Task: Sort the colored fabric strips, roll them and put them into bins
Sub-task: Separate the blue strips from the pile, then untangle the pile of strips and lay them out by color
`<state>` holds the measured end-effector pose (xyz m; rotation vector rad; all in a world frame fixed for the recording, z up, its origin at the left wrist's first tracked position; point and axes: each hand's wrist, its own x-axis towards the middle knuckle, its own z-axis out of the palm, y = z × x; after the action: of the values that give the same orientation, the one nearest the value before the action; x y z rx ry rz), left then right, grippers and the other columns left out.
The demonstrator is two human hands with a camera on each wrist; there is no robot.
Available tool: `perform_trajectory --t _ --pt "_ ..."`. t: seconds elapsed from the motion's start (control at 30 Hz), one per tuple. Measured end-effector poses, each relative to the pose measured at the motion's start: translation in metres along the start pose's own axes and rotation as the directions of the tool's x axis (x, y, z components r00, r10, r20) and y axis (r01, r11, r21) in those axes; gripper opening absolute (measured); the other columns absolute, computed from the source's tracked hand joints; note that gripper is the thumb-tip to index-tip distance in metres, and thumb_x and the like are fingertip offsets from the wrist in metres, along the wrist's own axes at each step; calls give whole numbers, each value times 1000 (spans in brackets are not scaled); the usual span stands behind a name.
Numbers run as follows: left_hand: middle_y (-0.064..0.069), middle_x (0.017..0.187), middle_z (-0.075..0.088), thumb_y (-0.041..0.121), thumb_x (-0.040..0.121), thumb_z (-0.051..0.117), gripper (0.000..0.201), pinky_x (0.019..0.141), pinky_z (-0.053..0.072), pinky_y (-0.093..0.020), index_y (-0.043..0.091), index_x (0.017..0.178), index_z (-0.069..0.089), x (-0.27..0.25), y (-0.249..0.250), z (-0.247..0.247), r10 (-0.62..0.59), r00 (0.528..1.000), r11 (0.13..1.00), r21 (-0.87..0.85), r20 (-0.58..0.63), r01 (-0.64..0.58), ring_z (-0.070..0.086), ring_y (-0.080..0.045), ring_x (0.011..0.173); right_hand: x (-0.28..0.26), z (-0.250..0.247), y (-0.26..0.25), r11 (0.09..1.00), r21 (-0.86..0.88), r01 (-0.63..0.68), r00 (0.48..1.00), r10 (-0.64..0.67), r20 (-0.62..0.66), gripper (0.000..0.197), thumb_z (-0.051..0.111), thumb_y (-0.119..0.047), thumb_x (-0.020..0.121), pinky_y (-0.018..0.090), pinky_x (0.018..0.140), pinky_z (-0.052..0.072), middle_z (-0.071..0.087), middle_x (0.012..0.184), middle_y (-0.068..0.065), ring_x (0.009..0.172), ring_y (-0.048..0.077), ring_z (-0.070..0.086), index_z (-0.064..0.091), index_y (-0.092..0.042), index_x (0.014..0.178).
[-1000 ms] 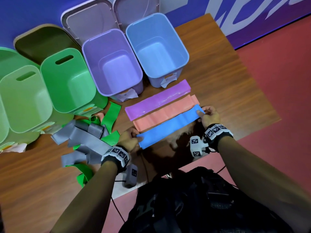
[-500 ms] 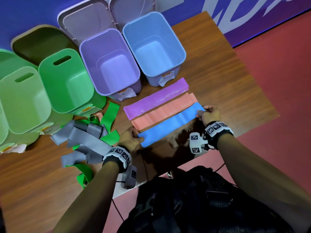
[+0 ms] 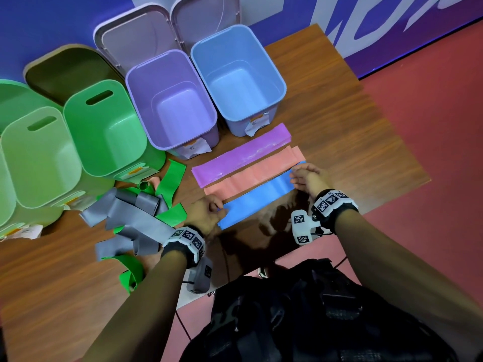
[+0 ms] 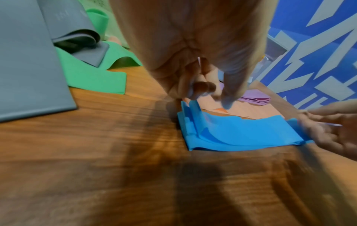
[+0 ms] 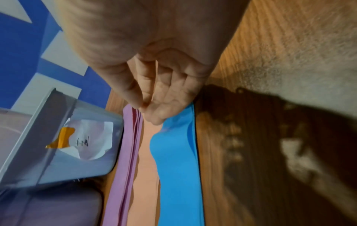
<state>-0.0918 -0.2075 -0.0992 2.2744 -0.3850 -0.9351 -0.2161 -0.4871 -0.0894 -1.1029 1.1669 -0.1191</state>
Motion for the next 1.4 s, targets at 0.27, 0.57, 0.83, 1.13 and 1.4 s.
perform_trajectory --t 0.27,0.57,0.83,1.13,1.4 --pt "4 65 62 19 79 76 16 76 56 -45 30 74 65 8 -12 5 -70 986 997 -11 149 73 60 -22 65 7 5 13 991 -135 8 1000 -7 7 25 68 1 86 24 76 56 71 95 6 81 20 66 62 -10 108" --pt "-5 60 62 -2 87 64 21 64 49 -35 17 79 59 6 -9 6 -117 980 990 -55 164 128 58 -24 56 13 10 22 952 -307 10 998 -29 -56 23 63 -11 90 41 100 53 71 107 4 102 25 68 61 -24 109" --pt "-2 60 65 4 95 60 20 47 44 -16 16 79 60 -1 -8 -9 -139 981 968 -191 134 163 60 -11 49 -6 25 5 870 -486 75 988 -131 -81 23 58 -13 93 26 85 45 66 107 2 101 22 62 67 -19 112" --pt "7 54 63 4 95 58 23 47 42 -16 16 75 57 -23 -33 -58 -131 985 977 -156 109 147 56 -2 42 -41 96 4 835 -520 182 983 -170 71 17 60 -14 90 44 89 56 65 88 -1 91 28 64 60 -29 82" --pt "-1 62 67 11 90 63 19 76 56 -33 20 73 60 -60 -64 -136 -119 993 990 -82 -2 119 65 -20 63 -92 209 22 697 -612 373 920 -191 343 18 60 -8 85 28 80 50 70 97 4 91 25 64 61 -26 79"
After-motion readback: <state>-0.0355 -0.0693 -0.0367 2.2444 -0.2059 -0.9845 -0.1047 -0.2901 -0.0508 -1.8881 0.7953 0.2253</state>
